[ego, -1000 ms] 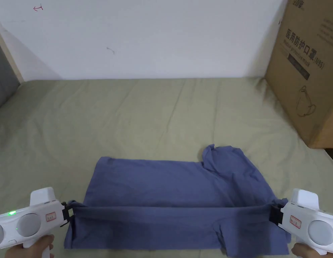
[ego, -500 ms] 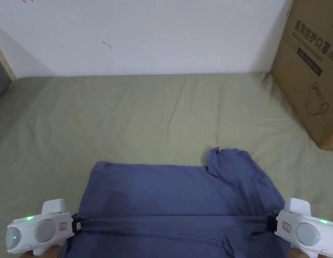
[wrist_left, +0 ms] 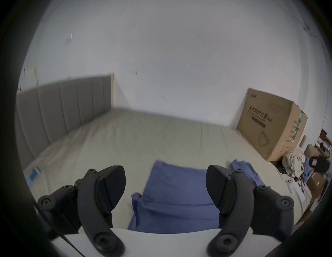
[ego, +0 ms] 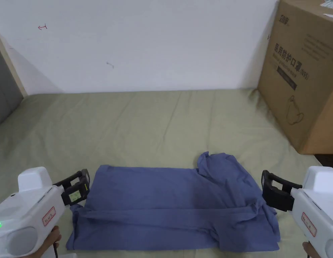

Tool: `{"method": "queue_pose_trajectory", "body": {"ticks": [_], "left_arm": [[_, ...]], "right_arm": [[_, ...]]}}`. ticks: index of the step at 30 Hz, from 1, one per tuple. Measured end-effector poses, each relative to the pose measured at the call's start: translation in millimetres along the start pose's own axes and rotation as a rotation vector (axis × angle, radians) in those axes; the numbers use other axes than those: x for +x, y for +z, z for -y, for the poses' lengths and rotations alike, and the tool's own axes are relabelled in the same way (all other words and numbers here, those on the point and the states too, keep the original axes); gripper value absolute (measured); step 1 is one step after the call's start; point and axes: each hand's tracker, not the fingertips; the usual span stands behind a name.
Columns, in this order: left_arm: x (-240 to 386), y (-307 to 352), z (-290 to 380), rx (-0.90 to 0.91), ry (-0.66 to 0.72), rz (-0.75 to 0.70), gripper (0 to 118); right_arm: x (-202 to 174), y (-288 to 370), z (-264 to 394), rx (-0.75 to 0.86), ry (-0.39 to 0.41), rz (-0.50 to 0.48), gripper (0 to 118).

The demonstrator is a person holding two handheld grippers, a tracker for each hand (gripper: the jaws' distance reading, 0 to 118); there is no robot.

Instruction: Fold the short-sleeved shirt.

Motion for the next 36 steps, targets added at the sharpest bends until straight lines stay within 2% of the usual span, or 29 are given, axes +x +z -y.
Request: {"method": "queue_pose_trajectory", "body": {"ticks": [4, 9, 11, 12, 13, 14, 15, 16, 17, 18, 19, 25, 29, 33, 35, 36], "left_arm": [[15, 40, 4, 0.065, -0.051, -0.025, 95], [24, 74, 23, 0.113, -0.062, -0.074, 91], [23, 84, 30, 0.114, -0.036, -0.075, 79], [21, 88, 33, 0.115, -0.015, -0.066, 68], [20, 91, 36, 0.116, -0.005, -0.061, 48], [20, 94, 40, 0.111, -0.001, -0.060, 34], [19, 94, 42, 0.099, 0.005, -0.064, 28], [18, 95, 45, 0.089, 0.007, -0.062, 23], [16, 97, 47, 0.083, 0.010, -0.049, 15], [16, 100, 50, 0.088, 0.009, -0.040, 4], [17, 103, 52, 0.092, 0.007, -0.032, 1], [9, 93, 50, 0.004, 0.018, 0.007, 0], [-7, 57, 55, -0.189, 0.026, 0.024, 0], [-23, 19, 66, -0.318, 0.032, 0.036, 0], [-32, -2, 71, -0.362, 0.044, 0.024, 7], [-37, -14, 73, -0.412, 0.058, 0.021, 17]], "right_arm": [[-4, 47, -1, 0.098, 0.038, 0.039, 96], [-7, 78, 11, 0.110, 0.045, 0.061, 95], [-8, 84, 15, 0.107, 0.031, 0.065, 93], [-7, 86, 17, 0.105, 0.020, 0.063, 89], [-7, 88, 19, 0.102, 0.010, 0.063, 76], [-10, 90, 18, 0.101, 0.007, 0.061, 61], [-11, 92, 19, 0.101, -0.001, 0.059, 61], [-12, 93, 20, 0.100, 0.000, 0.059, 54], [-15, 94, 19, 0.095, 0.003, 0.055, 39], [-19, 96, 18, 0.093, 0.009, 0.058, 17], [-20, 96, 19, 0.093, 0.017, 0.059, 2], [-16, 92, 20, 0.091, 0.033, 0.053, 1], [-12, 88, 19, 0.084, 0.000, 0.044, 1], [-12, 80, 20, 0.070, 0.007, 0.051, 1], [-13, 75, 21, 0.056, 0.005, 0.050, 1], [-13, 72, 21, 0.050, 0.006, 0.051, 1]]}}
